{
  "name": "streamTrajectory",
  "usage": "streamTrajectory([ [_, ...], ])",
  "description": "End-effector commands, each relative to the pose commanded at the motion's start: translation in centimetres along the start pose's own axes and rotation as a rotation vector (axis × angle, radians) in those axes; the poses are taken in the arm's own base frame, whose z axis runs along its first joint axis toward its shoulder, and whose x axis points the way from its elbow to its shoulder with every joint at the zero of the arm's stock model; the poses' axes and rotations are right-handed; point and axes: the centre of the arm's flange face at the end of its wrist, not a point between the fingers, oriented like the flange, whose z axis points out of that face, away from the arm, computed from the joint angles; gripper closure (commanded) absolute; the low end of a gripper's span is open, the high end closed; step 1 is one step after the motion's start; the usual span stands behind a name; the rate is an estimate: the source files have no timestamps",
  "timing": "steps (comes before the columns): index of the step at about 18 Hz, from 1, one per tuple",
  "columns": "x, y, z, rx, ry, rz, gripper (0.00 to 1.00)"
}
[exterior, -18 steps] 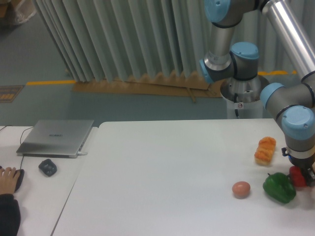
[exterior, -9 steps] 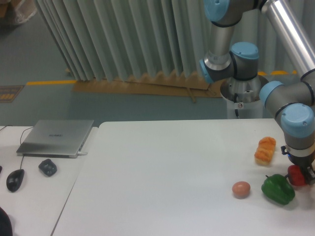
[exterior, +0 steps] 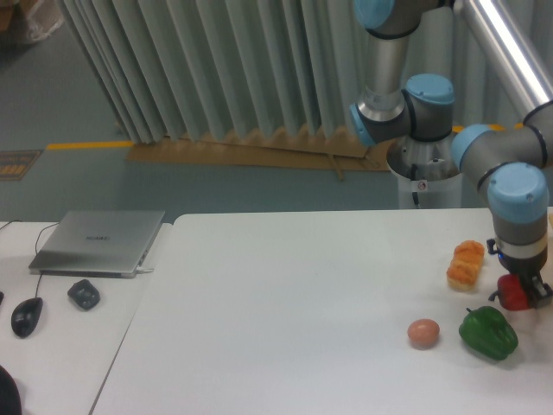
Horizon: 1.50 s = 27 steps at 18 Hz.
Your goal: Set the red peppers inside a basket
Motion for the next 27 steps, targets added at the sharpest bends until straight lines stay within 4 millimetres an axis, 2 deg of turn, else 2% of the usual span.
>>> streamTrajectory([
  [4, 0.1, 3.4, -0.6, 0.009, 0.037, -0.002, 0.42],
  [5, 0.5, 5.2, -2.1, 0.011, 0.031, 0.06, 0.42],
  [7, 0.2, 6.3, -2.5, 0.008, 0.022, 0.082, 0.42],
  [9, -0.4, 9.2, -2.9, 0.012, 0.012, 0.097, 0.42],
  [10, -0.6, 10.0, -3.5, 0.013, -0.001, 0.107, 0.42],
  [13, -1.0, 11.5, -4.7, 0.015, -0.038, 0.101, 0.44],
  [16, -2.0, 12.2, -4.7, 0.004, -0.082, 0.082, 0.44],
  [19, -2.9, 12.3, -3.5, 0.0, -0.086, 0.074, 0.44],
  [23, -4.8, 14.1, -2.2, -0.009, -0.115, 0.042, 0.44],
  [25, -5.1, 15.1, -2.0, -0.01, -0.118, 0.023, 0.44],
  [27, -5.5, 15.3, -1.4, -0.01, -0.117, 0.022, 0.44],
])
